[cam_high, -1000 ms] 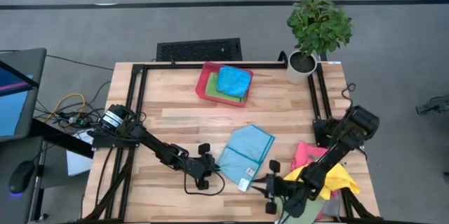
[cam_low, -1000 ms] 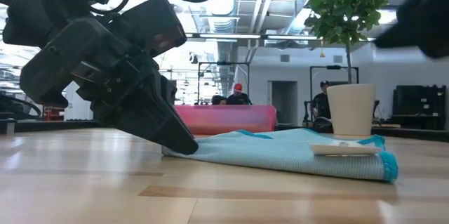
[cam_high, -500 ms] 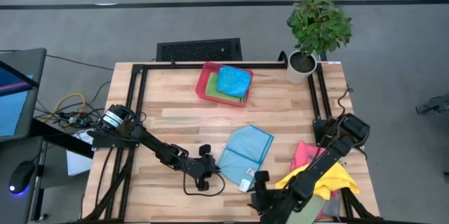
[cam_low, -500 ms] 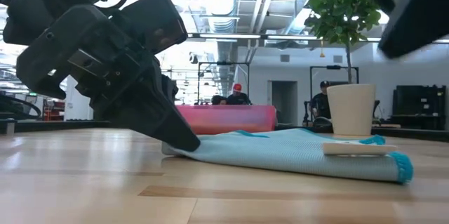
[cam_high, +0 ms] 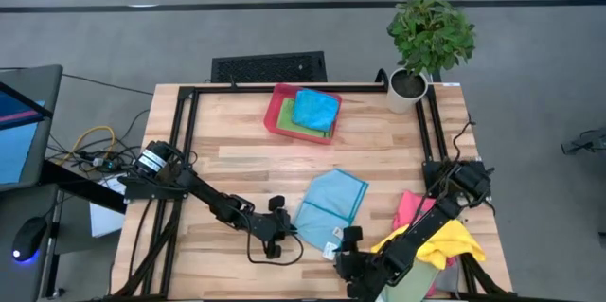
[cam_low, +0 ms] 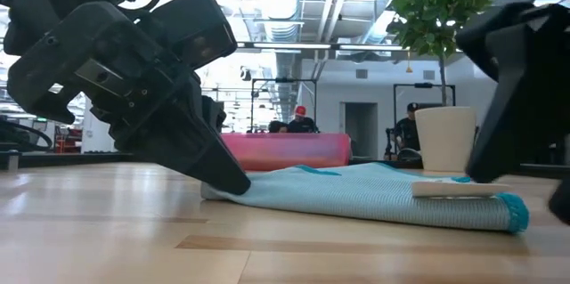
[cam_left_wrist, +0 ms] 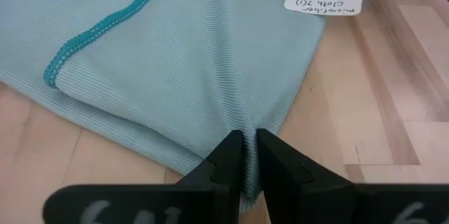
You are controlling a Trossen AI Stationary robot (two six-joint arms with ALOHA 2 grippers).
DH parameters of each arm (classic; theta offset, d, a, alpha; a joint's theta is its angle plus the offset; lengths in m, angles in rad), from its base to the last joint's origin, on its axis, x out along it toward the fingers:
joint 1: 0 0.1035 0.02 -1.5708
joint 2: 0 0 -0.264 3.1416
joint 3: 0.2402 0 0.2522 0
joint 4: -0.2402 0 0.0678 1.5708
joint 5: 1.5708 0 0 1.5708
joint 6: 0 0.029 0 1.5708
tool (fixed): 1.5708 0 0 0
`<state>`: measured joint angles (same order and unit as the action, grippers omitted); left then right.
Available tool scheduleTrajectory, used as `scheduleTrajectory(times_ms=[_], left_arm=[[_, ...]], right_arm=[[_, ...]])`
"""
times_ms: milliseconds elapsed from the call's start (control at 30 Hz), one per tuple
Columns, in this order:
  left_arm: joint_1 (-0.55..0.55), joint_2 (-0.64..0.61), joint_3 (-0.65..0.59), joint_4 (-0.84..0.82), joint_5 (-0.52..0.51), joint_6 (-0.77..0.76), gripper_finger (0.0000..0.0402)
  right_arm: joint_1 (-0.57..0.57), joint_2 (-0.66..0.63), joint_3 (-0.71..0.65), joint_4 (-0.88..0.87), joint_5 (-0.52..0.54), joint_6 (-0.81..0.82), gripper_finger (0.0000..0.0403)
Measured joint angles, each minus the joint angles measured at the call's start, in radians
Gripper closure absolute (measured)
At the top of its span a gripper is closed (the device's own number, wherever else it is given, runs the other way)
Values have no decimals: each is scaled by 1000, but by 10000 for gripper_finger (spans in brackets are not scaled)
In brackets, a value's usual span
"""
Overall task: Fold microfiber towels
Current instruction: Fold the light blue microfiber cloth
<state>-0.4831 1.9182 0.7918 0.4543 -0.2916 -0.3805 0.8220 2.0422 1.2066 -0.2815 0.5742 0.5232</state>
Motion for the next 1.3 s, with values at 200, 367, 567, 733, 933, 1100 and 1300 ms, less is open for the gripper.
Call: scheduleTrajectory(times_ms=[200, 367, 567, 733, 933, 1100, 1300], left_arm=[[0, 0, 0, -4, 23, 0, 367], [0, 0, 0, -13, 30, -6, 367], [1, 0, 0, -12, 33, -6, 367], [1, 0, 0, -12, 48, -9, 367], [1, 1, 0, 17, 96, -36, 367], [-3, -32, -1, 124, 188, -60, 367], [-21, -98, 0, 106, 191, -34, 367]], right_arm=[[1, 19, -1, -72, 74, 46, 180], [1, 35, 1, -85, 76, 53, 180], [1, 65, 4, -62, 89, 77, 187], [-1, 65, 4, -69, 79, 102, 244], [1, 67, 4, -80, 60, 106, 328], [8, 66, 2, -84, 61, 105, 389], [31, 67, -1, -85, 69, 131, 376]])
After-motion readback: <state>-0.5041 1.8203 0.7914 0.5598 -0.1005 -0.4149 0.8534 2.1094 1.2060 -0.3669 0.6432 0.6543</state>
